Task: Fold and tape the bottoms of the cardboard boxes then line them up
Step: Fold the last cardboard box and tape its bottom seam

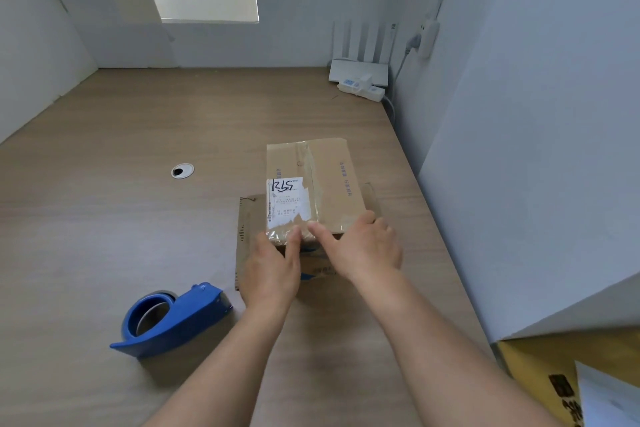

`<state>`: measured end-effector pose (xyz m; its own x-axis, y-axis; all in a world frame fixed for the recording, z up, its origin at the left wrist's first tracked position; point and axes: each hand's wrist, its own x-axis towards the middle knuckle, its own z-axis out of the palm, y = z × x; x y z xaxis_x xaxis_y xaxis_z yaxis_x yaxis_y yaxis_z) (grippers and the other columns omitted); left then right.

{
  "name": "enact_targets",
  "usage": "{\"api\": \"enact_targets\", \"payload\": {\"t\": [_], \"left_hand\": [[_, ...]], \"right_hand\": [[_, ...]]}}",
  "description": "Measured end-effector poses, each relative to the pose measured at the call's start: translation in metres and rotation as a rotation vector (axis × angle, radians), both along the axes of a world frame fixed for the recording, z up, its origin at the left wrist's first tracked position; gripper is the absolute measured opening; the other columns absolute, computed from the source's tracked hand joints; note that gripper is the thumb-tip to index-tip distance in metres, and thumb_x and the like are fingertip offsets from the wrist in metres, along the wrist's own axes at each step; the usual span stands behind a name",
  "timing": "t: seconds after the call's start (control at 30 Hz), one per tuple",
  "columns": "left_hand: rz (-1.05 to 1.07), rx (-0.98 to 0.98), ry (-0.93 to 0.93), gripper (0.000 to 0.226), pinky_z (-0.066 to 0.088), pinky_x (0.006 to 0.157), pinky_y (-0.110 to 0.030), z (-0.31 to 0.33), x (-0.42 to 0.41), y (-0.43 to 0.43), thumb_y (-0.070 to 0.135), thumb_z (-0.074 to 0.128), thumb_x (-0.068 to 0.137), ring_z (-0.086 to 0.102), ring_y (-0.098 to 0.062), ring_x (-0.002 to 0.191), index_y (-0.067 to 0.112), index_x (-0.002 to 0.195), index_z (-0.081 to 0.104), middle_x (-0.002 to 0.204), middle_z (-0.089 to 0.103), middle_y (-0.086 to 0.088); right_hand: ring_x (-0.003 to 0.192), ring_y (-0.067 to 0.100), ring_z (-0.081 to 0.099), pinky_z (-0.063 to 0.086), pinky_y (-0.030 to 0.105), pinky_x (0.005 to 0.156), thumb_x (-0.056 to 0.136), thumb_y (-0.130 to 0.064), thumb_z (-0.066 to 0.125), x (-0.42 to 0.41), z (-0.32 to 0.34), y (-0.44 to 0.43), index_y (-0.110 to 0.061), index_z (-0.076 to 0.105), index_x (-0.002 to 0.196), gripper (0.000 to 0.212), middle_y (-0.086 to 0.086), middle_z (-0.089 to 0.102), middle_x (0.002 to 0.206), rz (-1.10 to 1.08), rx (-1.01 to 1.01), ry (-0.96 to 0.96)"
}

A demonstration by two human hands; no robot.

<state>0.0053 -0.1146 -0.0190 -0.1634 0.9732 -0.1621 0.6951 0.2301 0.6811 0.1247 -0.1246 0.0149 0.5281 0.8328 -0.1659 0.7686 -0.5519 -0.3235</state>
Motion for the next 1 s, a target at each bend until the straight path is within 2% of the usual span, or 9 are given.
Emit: {"api": "enact_targets", "payload": {"t": [0.13, 0.23, 0.3, 0.4, 0.47, 0.53, 0.77, 0.9, 1.0], "left_hand": [[0.082, 0.01, -0.116, 0.045, 0.035, 0.075, -0.034, -0.002, 0.009, -0.001, 0.045, 0.025, 0.101, 0.053, -0.031, 0.105, 0.012, 0.127, 0.04, 0.118, 0.057, -0.009], [0.071, 0.073, -0.174, 0.043, 0.036, 0.079, -0.035, -0.005, 0.004, -0.001, 0.041, 0.022, 0.102, 0.052, -0.031, 0.106, 0.019, 0.133, 0.043, 0.123, 0.057, -0.007], [0.068, 0.086, -0.182, 0.044, 0.039, 0.084, -0.036, -0.009, 0.001, 0.002, 0.041, 0.022, 0.102, 0.051, -0.03, 0.112, 0.024, 0.138, 0.041, 0.13, 0.055, -0.005], [0.039, 0.053, -0.128, 0.052, 0.043, 0.094, -0.044, -0.013, 0.0, 0.005, 0.05, 0.023, 0.098, 0.051, -0.032, 0.117, 0.025, 0.144, 0.032, 0.136, 0.051, -0.003], [-0.008, 0.052, -0.017, 0.071, 0.046, 0.085, -0.04, -0.012, 0.001, 0.004, 0.064, 0.035, 0.089, 0.054, -0.031, 0.114, 0.016, 0.14, 0.031, 0.132, 0.052, -0.005], [-0.04, 0.05, 0.095, 0.087, 0.046, 0.076, -0.037, -0.008, 0.0, 0.003, 0.074, 0.044, 0.078, 0.058, -0.032, 0.108, 0.009, 0.134, 0.032, 0.125, 0.055, -0.008], [-0.231, 0.096, 0.42, 0.074, 0.039, 0.058, -0.032, -0.006, -0.02, 0.014, 0.072, 0.029, 0.078, 0.064, -0.032, 0.083, 0.01, 0.117, 0.038, 0.094, 0.068, -0.011], [-0.331, 0.118, 0.393, 0.061, 0.04, 0.06, -0.033, -0.01, -0.035, 0.018, 0.062, 0.029, 0.087, 0.063, -0.033, 0.083, 0.014, 0.124, 0.038, 0.095, 0.069, -0.01], [-0.387, 0.089, 0.237, 0.046, 0.043, 0.066, -0.034, -0.01, -0.05, 0.017, 0.047, 0.031, 0.098, 0.061, -0.032, 0.086, 0.025, 0.136, 0.039, 0.096, 0.067, -0.008]], "right_hand": [[0.121, 0.031, 0.043, 0.041, 0.039, 0.089, 0.084, -0.069, 0.045, 0.007, -0.001, 0.011, -0.005, 0.038, 0.126, 0.077, 0.015, 0.047, 0.131, 0.006, 0.001, 0.002], [0.113, 0.035, 0.049, 0.038, 0.037, 0.084, 0.099, -0.044, 0.038, 0.022, -0.008, 0.008, -0.004, 0.041, 0.118, 0.044, 0.017, 0.053, 0.125, 0.03, 0.098, 0.049], [0.109, 0.035, 0.051, 0.035, 0.036, 0.077, 0.101, -0.036, 0.033, 0.029, -0.01, 0.008, -0.004, 0.042, 0.114, 0.036, 0.017, 0.056, 0.121, 0.069, 0.112, 0.026], [0.109, 0.032, 0.053, 0.032, 0.036, 0.073, 0.097, -0.051, 0.035, 0.031, -0.005, 0.006, -0.007, 0.043, 0.113, 0.048, 0.012, 0.057, 0.119, 0.126, 0.078, 0.01], [0.11, 0.028, 0.055, 0.036, 0.036, 0.075, 0.08, -0.076, 0.043, 0.03, 0.0, 0.004, -0.01, 0.044, 0.113, 0.075, 0.007, 0.059, 0.115, 0.182, 0.017, -0.069], [0.107, 0.026, 0.058, 0.039, 0.036, 0.079, 0.068, -0.084, 0.049, 0.033, 0.002, 0.003, -0.011, 0.044, 0.11, 0.085, 0.005, 0.061, 0.112, 0.256, -0.02, -0.203], [0.095, 0.024, 0.06, 0.03, 0.03, 0.069, 0.085, -0.067, 0.045, 0.052, -0.001, 0.003, -0.01, 0.044, 0.107, 0.061, 0.006, 0.064, 0.105, 0.474, 0.065, -0.303], [0.097, 0.025, 0.057, 0.031, 0.031, 0.067, 0.093, -0.054, 0.045, 0.066, -0.002, 0.002, -0.013, 0.043, 0.102, 0.042, 0.006, 0.062, 0.105, 0.529, 0.051, -0.172], [0.089, 0.023, 0.054, 0.035, 0.033, 0.068, 0.095, -0.042, 0.051, 0.075, -0.001, -0.003, -0.017, 0.043, 0.095, 0.027, 0.002, 0.059, 0.094, 0.515, 0.018, 0.045]]}}
